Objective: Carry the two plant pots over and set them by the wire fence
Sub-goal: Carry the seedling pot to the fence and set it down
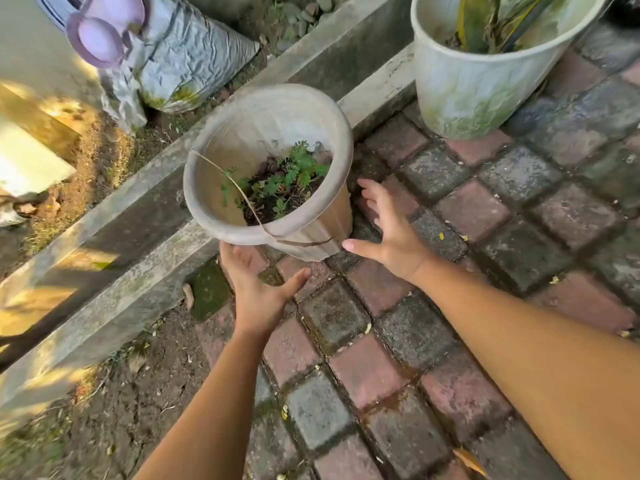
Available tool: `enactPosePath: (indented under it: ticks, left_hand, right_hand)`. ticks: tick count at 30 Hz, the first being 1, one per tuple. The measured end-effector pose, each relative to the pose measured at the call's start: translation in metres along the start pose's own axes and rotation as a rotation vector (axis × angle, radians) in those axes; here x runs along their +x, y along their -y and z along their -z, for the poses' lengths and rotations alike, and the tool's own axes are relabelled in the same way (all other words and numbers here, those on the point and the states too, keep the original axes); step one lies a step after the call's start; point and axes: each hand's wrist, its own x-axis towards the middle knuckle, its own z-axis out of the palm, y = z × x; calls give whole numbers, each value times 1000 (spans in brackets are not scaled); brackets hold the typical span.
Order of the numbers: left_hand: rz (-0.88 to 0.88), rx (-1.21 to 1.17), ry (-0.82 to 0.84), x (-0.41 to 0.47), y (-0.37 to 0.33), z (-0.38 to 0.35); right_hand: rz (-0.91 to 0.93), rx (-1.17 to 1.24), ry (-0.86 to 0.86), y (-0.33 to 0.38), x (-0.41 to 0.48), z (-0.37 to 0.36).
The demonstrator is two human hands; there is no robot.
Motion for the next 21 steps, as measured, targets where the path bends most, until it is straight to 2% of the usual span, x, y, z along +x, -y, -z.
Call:
enactPosePath:
  ticks: [4,9,15,21]
  left_hand:
    - [-55,-117,-24,9,10,-22]
    - [-68,-354,-81,6,15,-48]
    - [-156,-394,-139,19,23,-70]
    - [-286,-399,-191,27,23,-80]
  right_hand:
    - [53,60,49,-13,14,-13]
    - [160,253,-27,-28,33,-30]
    - [186,246,9,-38,45,-37]
    - [180,299,-27,-37,48,-37]
